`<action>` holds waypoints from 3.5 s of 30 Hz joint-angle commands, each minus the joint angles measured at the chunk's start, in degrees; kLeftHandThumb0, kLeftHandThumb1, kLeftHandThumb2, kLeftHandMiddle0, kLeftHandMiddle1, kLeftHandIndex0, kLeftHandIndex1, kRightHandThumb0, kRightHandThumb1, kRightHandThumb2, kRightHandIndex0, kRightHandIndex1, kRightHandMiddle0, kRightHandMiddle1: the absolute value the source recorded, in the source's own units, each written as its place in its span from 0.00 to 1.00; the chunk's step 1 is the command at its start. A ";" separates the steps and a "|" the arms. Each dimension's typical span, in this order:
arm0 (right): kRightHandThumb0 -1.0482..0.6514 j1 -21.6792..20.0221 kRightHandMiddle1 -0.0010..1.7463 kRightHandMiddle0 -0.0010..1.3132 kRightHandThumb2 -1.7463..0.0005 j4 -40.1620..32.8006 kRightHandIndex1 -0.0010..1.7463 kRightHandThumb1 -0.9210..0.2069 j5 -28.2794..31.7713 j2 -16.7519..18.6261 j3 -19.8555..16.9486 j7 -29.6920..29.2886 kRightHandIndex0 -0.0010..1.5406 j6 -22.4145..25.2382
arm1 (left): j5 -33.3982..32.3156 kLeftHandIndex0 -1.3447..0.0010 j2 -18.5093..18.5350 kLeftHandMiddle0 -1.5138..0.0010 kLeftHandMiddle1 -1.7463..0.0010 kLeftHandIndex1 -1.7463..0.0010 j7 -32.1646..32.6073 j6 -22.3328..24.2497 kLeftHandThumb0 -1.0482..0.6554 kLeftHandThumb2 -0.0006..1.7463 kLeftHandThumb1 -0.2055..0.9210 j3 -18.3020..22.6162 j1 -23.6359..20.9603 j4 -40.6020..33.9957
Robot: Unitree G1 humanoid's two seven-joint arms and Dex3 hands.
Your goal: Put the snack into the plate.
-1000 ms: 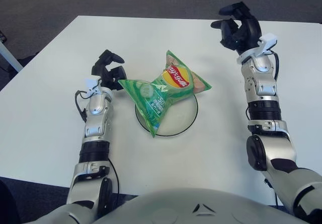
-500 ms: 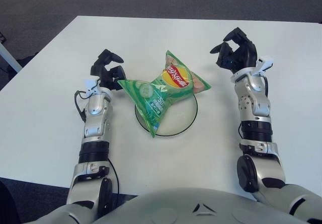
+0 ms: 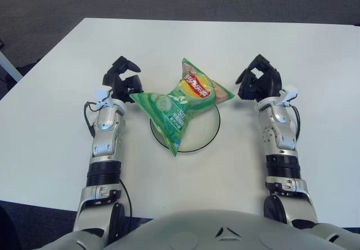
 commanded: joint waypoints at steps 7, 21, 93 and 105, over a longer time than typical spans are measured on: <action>0.61 5.38 1.00 0.58 0.00 1.84 0.93 0.91 -2.12 -0.46 0.40 -1.22 0.60 1.71 | -0.02 0.50 0.06 0.15 0.00 0.00 -0.58 1.72 0.32 0.80 0.40 -0.27 2.67 -1.35; 0.61 6.44 1.00 0.56 0.00 1.61 0.91 0.92 -2.23 1.14 0.02 -4.43 0.62 4.39 | -0.65 0.50 0.17 0.15 0.00 0.00 -1.85 4.66 0.32 0.80 0.40 -0.70 3.58 -3.16; 0.61 -0.91 1.00 0.53 0.00 35.73 1.00 0.87 -0.97 -2.18 -2.95 10.97 0.57 -26.80 | 2.06 0.49 -1.43 0.14 0.00 0.00 0.74 4.94 0.31 0.81 0.39 -2.29 4.65 -3.38; 0.61 -1.39 1.00 0.53 0.00 38.00 1.00 0.87 -0.43 -2.06 -3.88 13.01 0.57 -30.02 | 2.62 0.49 -1.98 0.13 0.00 0.00 1.55 4.28 0.31 0.81 0.39 -2.54 5.26 -3.46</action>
